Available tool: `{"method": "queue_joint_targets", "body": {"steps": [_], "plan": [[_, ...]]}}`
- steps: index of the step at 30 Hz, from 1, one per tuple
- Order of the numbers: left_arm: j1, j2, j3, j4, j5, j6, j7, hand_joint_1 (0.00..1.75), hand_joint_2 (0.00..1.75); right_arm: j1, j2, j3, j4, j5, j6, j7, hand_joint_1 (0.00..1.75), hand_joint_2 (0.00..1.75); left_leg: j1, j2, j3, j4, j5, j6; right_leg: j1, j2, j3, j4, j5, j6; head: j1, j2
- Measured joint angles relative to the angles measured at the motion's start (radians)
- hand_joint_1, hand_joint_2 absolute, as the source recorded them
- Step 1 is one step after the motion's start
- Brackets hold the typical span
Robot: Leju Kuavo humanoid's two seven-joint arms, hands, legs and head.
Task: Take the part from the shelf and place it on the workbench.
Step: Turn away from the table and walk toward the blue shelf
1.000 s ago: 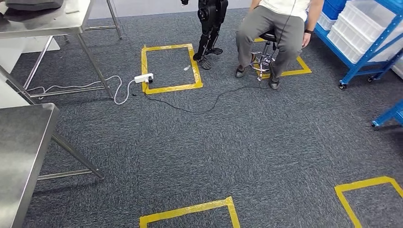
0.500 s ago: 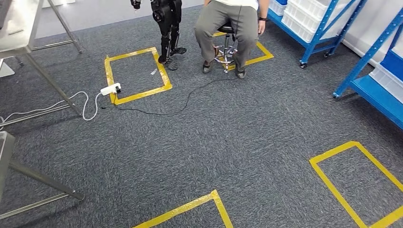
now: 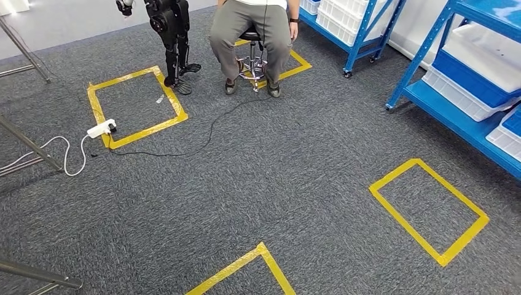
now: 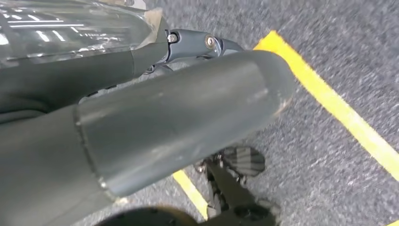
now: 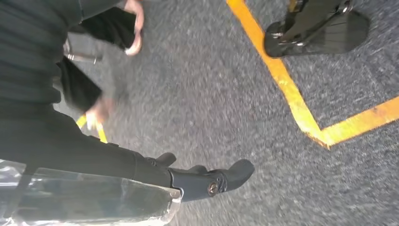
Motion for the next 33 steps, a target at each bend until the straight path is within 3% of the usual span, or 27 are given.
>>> {"method": "queue_joint_targets", "body": {"steps": [2,3,4,5,7,9,11,12,14,16,18,19,20,21,23,25,27,29,31,33], "plan": [[0.002,0.001,0.000,0.000,-0.001,0.000,0.000,0.00,0.00,-0.002,0.001,0.000,0.000,0.000,0.000,0.000,0.00,1.75,-0.004,0.027,-0.003,-0.001,0.000,0.003,-0.002,-0.021,-0.062,0.128,-0.051,-0.002,0.003,0.000],[0.002,0.002,0.000,0.000,-0.003,0.000,0.000,0.00,0.00,-0.001,0.001,0.000,0.000,0.000,0.000,0.000,0.00,1.75,-0.005,0.040,-0.004,0.000,0.000,0.004,-0.003,-0.024,-0.075,0.160,-0.059,0.003,0.003,0.000],[0.002,0.002,0.000,0.000,-0.005,0.000,0.000,0.00,0.00,0.000,0.002,0.000,0.000,0.000,0.000,0.000,0.00,1.75,-0.006,0.052,-0.004,0.000,0.000,0.003,-0.004,-0.027,-0.068,0.153,-0.052,0.010,0.004,0.000],[0.002,0.002,0.000,0.000,-0.006,0.000,-0.001,0.00,0.00,0.002,0.001,0.000,0.000,0.000,0.000,0.000,0.00,1.75,-0.006,0.063,-0.004,0.000,-0.001,0.002,-0.006,-0.034,-0.040,0.107,-0.033,0.017,0.004,0.000],[0.001,0.002,0.000,0.000,-0.008,0.000,-0.004,0.00,0.00,0.001,0.001,0.000,0.000,0.001,0.000,0.000,0.00,1.75,-0.009,0.083,0.000,0.001,-0.004,-0.004,-0.006,-0.078,0.039,-0.035,0.013,0.026,0.004,0.000],[0.001,0.002,0.001,0.000,-0.008,0.001,-0.008,0.00,0.00,-0.003,0.001,0.001,0.000,0.001,0.000,0.000,0.00,1.75,-0.014,0.102,0.007,0.001,-0.010,-0.015,0.001,-0.112,0.078,-0.112,0.032,0.016,0.004,0.000],[-0.001,0.003,0.001,0.000,-0.008,0.002,-0.010,0.00,0.00,-0.004,0.001,0.001,0.000,0.001,0.000,-0.001,0.00,1.75,-0.013,0.121,0.017,-0.002,-0.014,-0.028,0.008,-0.099,0.078,-0.120,0.034,0.000,0.003,0.000],[-0.003,0.003,0.001,0.000,-0.008,0.003,-0.011,0.00,0.00,-0.003,0.000,0.001,0.000,0.001,0.000,-0.001,0.00,1.75,-0.009,0.122,0.020,-0.001,-0.017,-0.034,0.004,-0.087,0.081,-0.123,0.037,-0.008,0.003,0.000],[-0.005,0.003,0.002,-0.001,-0.008,0.004,-0.011,0.00,0.00,-0.002,0.000,0.001,0.000,0.001,0.000,0.000,0.00,1.75,-0.002,0.083,0.008,0.043,-0.053,-0.044,-0.006,-0.065,0.090,-0.131,0.045,-0.025,0.000,0.000],[-0.003,0.002,0.004,0.000,-0.008,0.005,-0.011,0.00,0.00,-0.004,-0.001,0.001,0.000,0.001,0.000,0.000,0.00,1.75,0.001,0.026,-0.044,0.164,-0.123,-0.048,-0.007,-0.042,0.090,-0.133,0.050,-0.038,-0.003,0.000],[0.001,0.001,0.006,0.000,-0.009,0.005,-0.008,0.00,0.00,-0.004,-0.001,0.001,0.000,0.000,0.000,0.000,0.00,1.75,0.002,0.006,-0.100,0.275,-0.164,-0.050,-0.004,-0.015,0.088,-0.132,0.052,-0.043,-0.004,0.000],[0.002,0.001,0.007,0.000,-0.009,0.005,-0.007,0.00,0.00,-0.003,-0.001,0.001,0.000,0.000,0.000,0.000,0.00,1.75,0.002,0.004,-0.108,0.283,-0.154,-0.050,-0.002,0.000,0.089,-0.131,0.053,-0.043,-0.004,0.000],[0.002,0.001,0.008,0.000,-0.009,0.005,-0.006,0.00,0.00,-0.002,-0.001,0.001,0.000,0.000,0.000,0.000,0.00,1.75,0.002,0.001,-0.097,0.252,-0.124,-0.049,-0.002,0.014,0.090,-0.130,0.053,-0.043,-0.004,0.000],[0.002,0.002,0.009,0.000,-0.009,0.005,-0.006,0.00,0.00,-0.001,-0.001,0.001,0.000,0.000,0.000,0.001,0.00,1.75,0.004,-0.009,-0.071,0.190,-0.083,-0.048,-0.002,0.028,0.091,-0.129,0.053,-0.043,-0.004,0.000],[0.002,0.003,0.010,0.000,-0.009,0.005,-0.006,0.00,0.00,-0.003,0.000,0.001,0.000,0.000,0.000,0.001,0.00,1.75,0.008,-0.055,-0.017,0.061,-0.025,-0.044,0.001,0.053,0.088,-0.122,0.052,-0.039,-0.003,0.000],[0.002,0.003,0.011,0.000,-0.009,0.005,-0.006,0.00,0.00,-0.005,0.000,0.001,0.000,0.000,0.000,0.001,0.00,1.75,0.006,-0.079,0.001,0.012,-0.014,-0.039,0.005,0.074,0.076,-0.119,0.055,-0.027,-0.003,0.000],[0.000,0.001,0.011,0.000,-0.010,0.005,-0.006,0.00,0.00,-0.002,-0.001,0.001,0.000,0.000,0.000,0.000,0.00,1.75,0.002,-0.056,0.003,0.003,-0.008,-0.027,0.004,0.085,0.062,-0.119,0.059,-0.011,-0.003,0.000],[0.000,-0.001,0.011,0.000,-0.011,0.005,-0.006,0.00,0.00,0.000,-0.002,0.001,0.000,-0.001,0.000,0.000,0.00,1.75,0.003,-0.031,0.006,-0.010,0.002,-0.010,0.004,0.044,0.040,-0.085,0.040,-0.006,0.000,0.000],[0.002,-0.001,0.011,0.000,-0.012,0.005,-0.007,0.00,0.00,-0.002,-0.002,0.001,0.000,-0.002,0.000,0.000,0.00,1.75,0.003,-0.002,0.006,-0.015,0.006,-0.003,0.001,-0.010,-0.013,0.024,-0.017,-0.011,0.004,0.000],[0.003,-0.001,0.011,0.000,-0.015,0.005,-0.007,0.00,0.00,-0.003,-0.001,0.001,0.000,-0.003,0.000,0.000,0.00,1.75,0.001,0.030,0.003,-0.014,0.005,-0.002,-0.006,-0.024,-0.068,0.140,-0.063,-0.005,0.005,0.000]]}}
